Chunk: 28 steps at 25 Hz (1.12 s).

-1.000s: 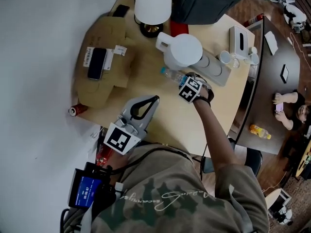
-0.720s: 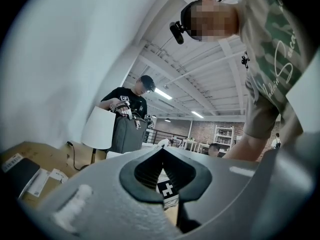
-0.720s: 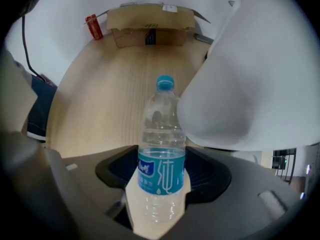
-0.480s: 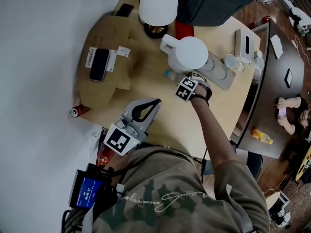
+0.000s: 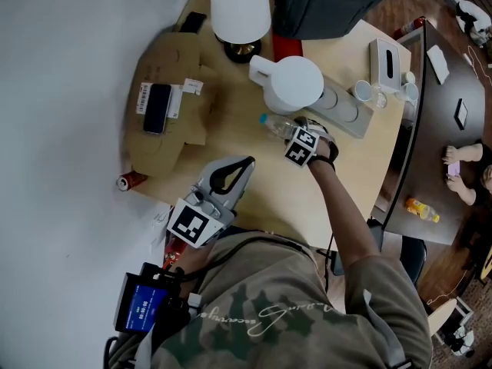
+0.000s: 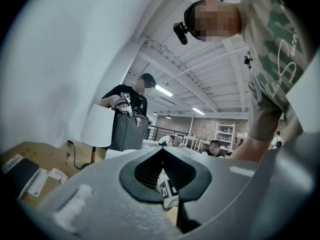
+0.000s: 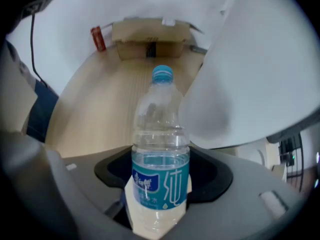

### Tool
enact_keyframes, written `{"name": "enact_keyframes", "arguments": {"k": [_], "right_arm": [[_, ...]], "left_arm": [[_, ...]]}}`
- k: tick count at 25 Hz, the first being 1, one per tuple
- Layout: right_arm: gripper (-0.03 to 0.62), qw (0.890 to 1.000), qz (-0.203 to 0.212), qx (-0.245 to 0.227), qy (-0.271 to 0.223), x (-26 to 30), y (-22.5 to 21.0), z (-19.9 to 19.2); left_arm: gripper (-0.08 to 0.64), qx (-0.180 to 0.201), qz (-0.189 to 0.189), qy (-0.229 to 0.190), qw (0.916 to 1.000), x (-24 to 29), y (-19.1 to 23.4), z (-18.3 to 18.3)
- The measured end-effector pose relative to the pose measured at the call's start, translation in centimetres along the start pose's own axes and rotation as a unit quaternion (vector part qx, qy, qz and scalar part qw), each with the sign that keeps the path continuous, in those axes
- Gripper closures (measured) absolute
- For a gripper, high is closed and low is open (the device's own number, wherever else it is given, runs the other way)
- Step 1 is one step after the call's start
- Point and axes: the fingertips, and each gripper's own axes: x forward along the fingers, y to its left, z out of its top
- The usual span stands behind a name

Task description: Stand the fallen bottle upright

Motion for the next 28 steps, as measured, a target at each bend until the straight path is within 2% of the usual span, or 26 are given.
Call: {"name": "enact_keyframes", "arguments": {"k": [3, 5, 6, 7, 9, 11, 12, 13, 16, 22, 28], "right_arm": [[0.278, 0.994, -0.005, 0.056, -0.095, -3.5, 1.0, 1.2], [0.278, 0.981, -0.01, 0.091, -0.169, -5.5, 1.6, 1.8], [0.278, 0.97, -0.016, 0.111, -0.215, -6.6, 1.7, 2.2], [0.278, 0.955, -0.024, 0.132, -0.266, -7.7, 1.7, 2.7], [0.276, 0.912, -0.044, 0.171, -0.369, -10.3, 1.5, 3.3], [0.276, 0.871, -0.068, 0.193, -0.446, -12.7, 1.4, 3.2], [0.276, 0.857, -0.08, 0.195, -0.47, -13.2, 1.5, 3.0], [0.276, 0.849, -0.091, 0.193, -0.484, -13.2, 1.6, 3.0], [0.276, 0.843, -0.108, 0.183, -0.494, -11.2, 2.2, 3.3], [0.278, 0.834, -0.111, 0.183, -0.509, -9.1, 3.8, 2.7], [0.276, 0.839, -0.113, 0.178, -0.501, -9.3, 5.6, 1.3]], "left_arm": [[0.557, 0.0, 0.004, -0.001, 1.0, -0.2, -0.2, 0.3], [0.557, -0.003, 0.006, 0.003, 1.0, -0.4, -0.5, 0.2], [0.557, -0.004, 0.006, 0.003, 1.0, -0.4, -0.7, 0.2], [0.557, -0.004, 0.005, 0.005, 1.0, -0.4, -1.0, 0.2], [0.557, 0.0, 0.004, 0.008, 1.0, -0.5, -2.2, 0.5], [0.557, 0.01, 0.002, 0.012, 0.9999, -0.5, -4.1, 1.1], [0.557, 0.015, 0.001, 0.014, 0.9998, -0.5, -4.8, 1.2], [0.557, 0.019, 0.0, 0.016, 0.9997, -0.6, -5.1, 1.2], [0.557, 0.022, 0.001, 0.022, 0.9995, -1.3, -4.7, 0.5], [0.557, 0.031, 0.004, 0.028, 0.9991, -2.3, -6.0, 0.5], [0.557, 0.037, 0.003, 0.032, 0.9988, -2.5, -7.1, 0.8]]}}
